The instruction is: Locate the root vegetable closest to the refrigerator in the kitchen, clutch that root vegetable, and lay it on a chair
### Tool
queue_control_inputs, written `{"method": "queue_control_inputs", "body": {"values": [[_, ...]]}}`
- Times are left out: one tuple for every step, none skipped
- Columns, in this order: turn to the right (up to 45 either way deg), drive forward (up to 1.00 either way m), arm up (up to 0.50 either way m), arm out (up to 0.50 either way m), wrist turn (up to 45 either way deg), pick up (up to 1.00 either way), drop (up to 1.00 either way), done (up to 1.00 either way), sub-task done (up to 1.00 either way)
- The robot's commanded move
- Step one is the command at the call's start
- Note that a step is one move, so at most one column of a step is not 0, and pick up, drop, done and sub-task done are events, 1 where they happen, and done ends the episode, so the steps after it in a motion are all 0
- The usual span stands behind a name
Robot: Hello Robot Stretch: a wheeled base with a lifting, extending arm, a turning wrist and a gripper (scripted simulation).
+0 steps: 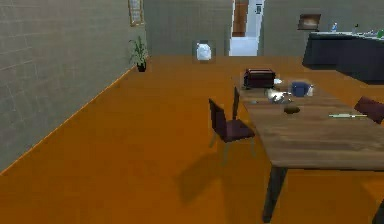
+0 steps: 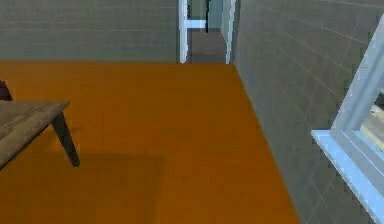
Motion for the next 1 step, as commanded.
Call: {"method": "queue_control_inputs", "body": {"values": [[45.0, 0.00, 0.00, 0.00, 0.0, 0.00, 0.00, 0.00, 0.00]]}}
